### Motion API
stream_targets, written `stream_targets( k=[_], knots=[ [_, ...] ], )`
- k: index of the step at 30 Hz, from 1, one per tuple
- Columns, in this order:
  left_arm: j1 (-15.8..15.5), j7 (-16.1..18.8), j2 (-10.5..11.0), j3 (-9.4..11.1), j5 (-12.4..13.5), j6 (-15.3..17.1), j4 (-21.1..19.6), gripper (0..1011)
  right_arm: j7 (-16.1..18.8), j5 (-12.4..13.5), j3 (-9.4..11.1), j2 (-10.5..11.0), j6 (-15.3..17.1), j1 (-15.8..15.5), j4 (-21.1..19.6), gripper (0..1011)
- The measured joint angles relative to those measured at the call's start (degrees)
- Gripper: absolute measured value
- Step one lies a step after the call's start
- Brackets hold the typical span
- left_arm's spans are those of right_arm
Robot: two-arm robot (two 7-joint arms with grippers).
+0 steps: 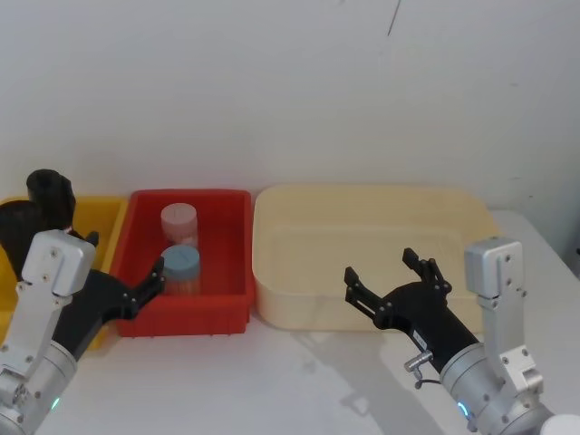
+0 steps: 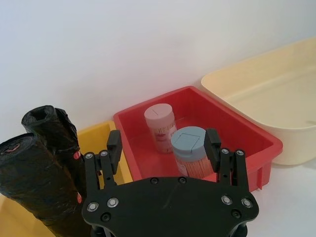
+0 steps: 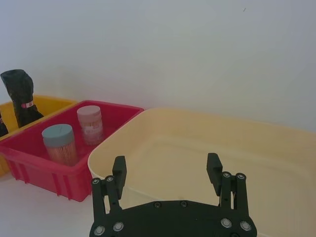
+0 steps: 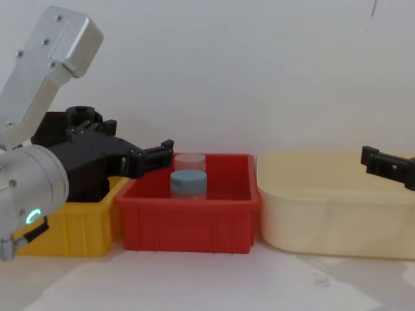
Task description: Pick up the garbage bag with the one hand and transfer it to the other hand.
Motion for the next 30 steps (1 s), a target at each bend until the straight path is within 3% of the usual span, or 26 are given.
stream_targets(
  k=[30],
  knots=[
    [0.0, 0.0, 0.0, 0.0, 0.0, 0.0, 0.0, 1001, 0.0, 0.0, 0.0, 0.0, 0.0, 0.0, 0.0, 1001]
  ],
)
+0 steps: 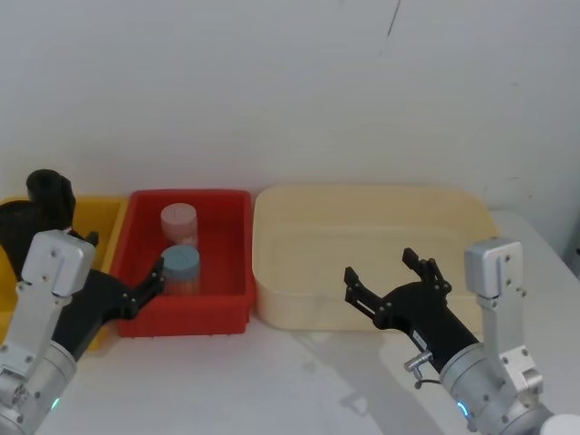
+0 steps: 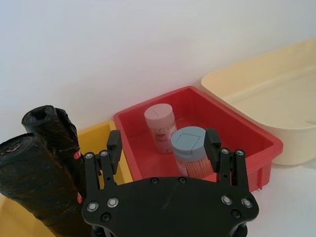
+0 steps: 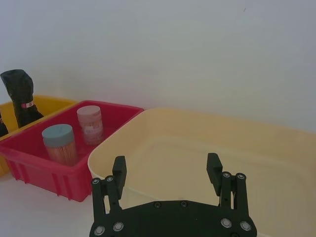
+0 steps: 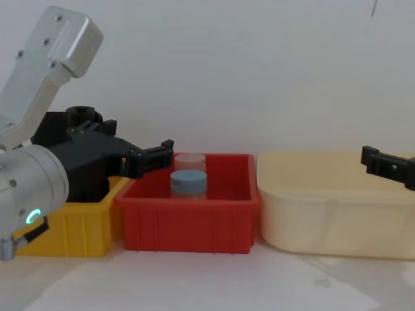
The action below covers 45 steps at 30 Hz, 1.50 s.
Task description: Pick up the garbage bag with the one hand and transfer it to the other hand.
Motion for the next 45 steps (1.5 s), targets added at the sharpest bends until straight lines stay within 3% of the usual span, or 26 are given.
stream_targets(
  k=[31, 38, 45],
  knots=[
    [1.0, -0.5, 0.6, -0.6, -0.4, 0.1, -1.0, 1001, 0.0, 0.0, 0.0, 0.0, 0.0, 0.0, 0.0, 1001],
    [4.3, -1.4, 2.5, -2.7, -2.5, 0.2, -4.0, 1001, 0.0, 0.0, 0.0, 0.0, 0.0, 0.0, 0.0, 1001],
    [9.2, -1.8, 4.7, -6.3, -5.6, 0.7, -7.6, 1001, 0.0, 0.0, 0.0, 0.0, 0.0, 0.0, 0.0, 1001]
  ],
)
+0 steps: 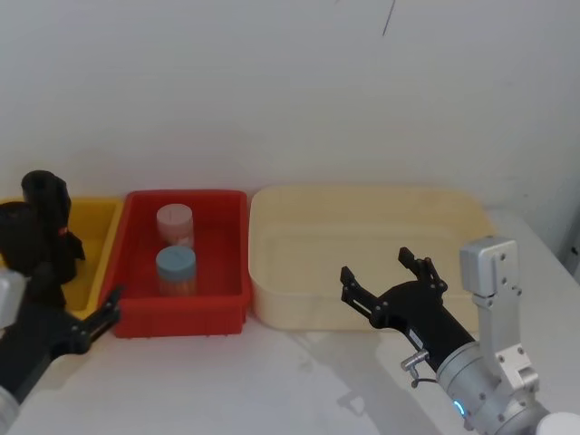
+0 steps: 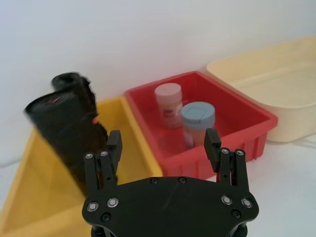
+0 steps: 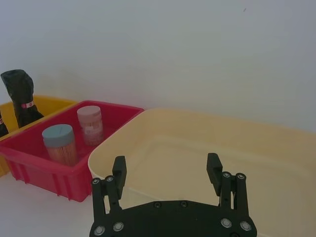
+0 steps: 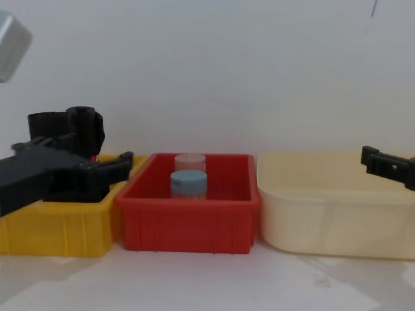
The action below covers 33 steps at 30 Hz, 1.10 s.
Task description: Pick up the garbage bag with the one hand and transfer it to the other hand.
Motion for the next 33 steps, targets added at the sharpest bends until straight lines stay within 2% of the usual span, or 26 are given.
stream_targets(
  k=[1, 5, 7, 10, 11, 14, 16, 23, 33],
  knots=[
    [0.0, 0.0, 0.0, 0.0, 0.0, 0.0, 0.0, 1001, 0.0, 0.0, 0.0, 0.0, 0.0, 0.0, 0.0, 1001],
    [2.9, 0.5, 0.9, -2.7, -1.9, 0.6, -1.9, 1001, 0.0, 0.0, 0.0, 0.0, 0.0, 0.0, 0.0, 1001],
    [3.3, 0.7, 1.0, -3.1, -2.2, 0.8, -2.1, 1001, 0.0, 0.0, 0.0, 0.0, 0.0, 0.0, 0.0, 1001],
    [4.7, 1.6, 1.4, -5.1, -3.3, 1.6, -3.1, 1001, 0.0, 0.0, 0.0, 0.0, 0.0, 0.0, 0.0, 1001],
    [4.7, 1.6, 1.4, -5.1, -3.3, 1.6, -3.1, 1001, 0.0, 0.0, 0.0, 0.0, 0.0, 0.0, 0.0, 1001],
    [5.4, 2.6, 1.6, -7.0, -4.3, 2.9, -3.4, 1001, 0.0, 0.0, 0.0, 0.0, 0.0, 0.0, 0.0, 1001],
    [5.4, 2.9, 1.6, -7.6, -4.6, 3.4, -3.4, 1001, 0.0, 0.0, 0.0, 0.0, 0.0, 0.0, 0.0, 1001],
    [4.1, 3.6, 1.5, -9.5, -5.9, 6.1, -1.9, 1001, 0.0, 0.0, 0.0, 0.0, 0.0, 0.0, 0.0, 1001],
    [0.3, 2.6, 0.9, -9.5, -6.4, 8.4, 1.9, 1001, 0.0, 0.0, 0.0, 0.0, 0.0, 0.0, 0.0, 1001]
  ],
)
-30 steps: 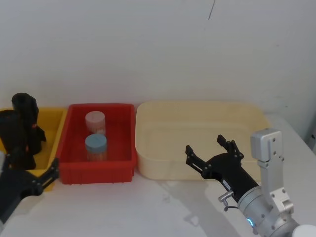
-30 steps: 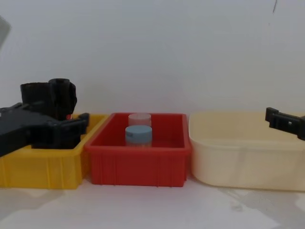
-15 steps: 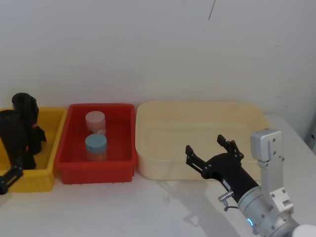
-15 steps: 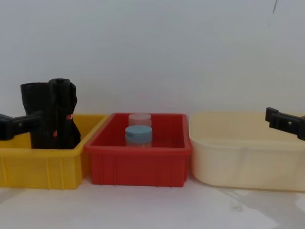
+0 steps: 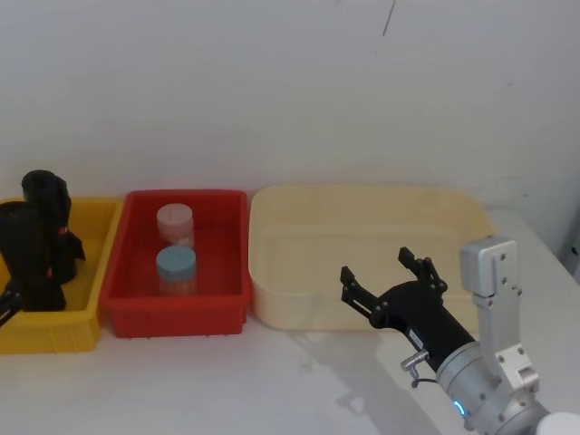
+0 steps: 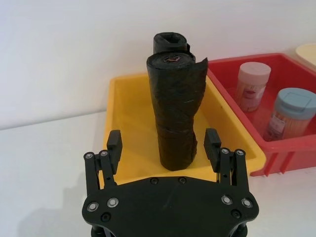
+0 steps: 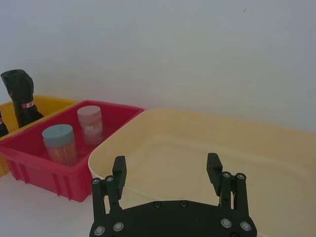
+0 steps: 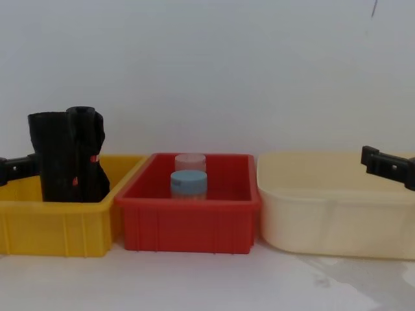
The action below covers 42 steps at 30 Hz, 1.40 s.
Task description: Pick up the garbage bag with the one hand and transfer it to the other hand.
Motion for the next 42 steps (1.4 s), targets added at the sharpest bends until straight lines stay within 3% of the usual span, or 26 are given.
stream_targets(
  k=[13, 42],
  knots=[
    [-4.8, -2.4, -1.1, 1.3, 0.4, 0.6, 5.1, 1001, 0.0, 0.0, 0.0, 0.0, 0.0, 0.0, 0.0, 1001],
    [-15.1, -10.0, -3.6, 3.2, 2.0, -4.4, 16.9, 1001, 0.0, 0.0, 0.0, 0.0, 0.0, 0.0, 0.0, 1001]
  ],
)
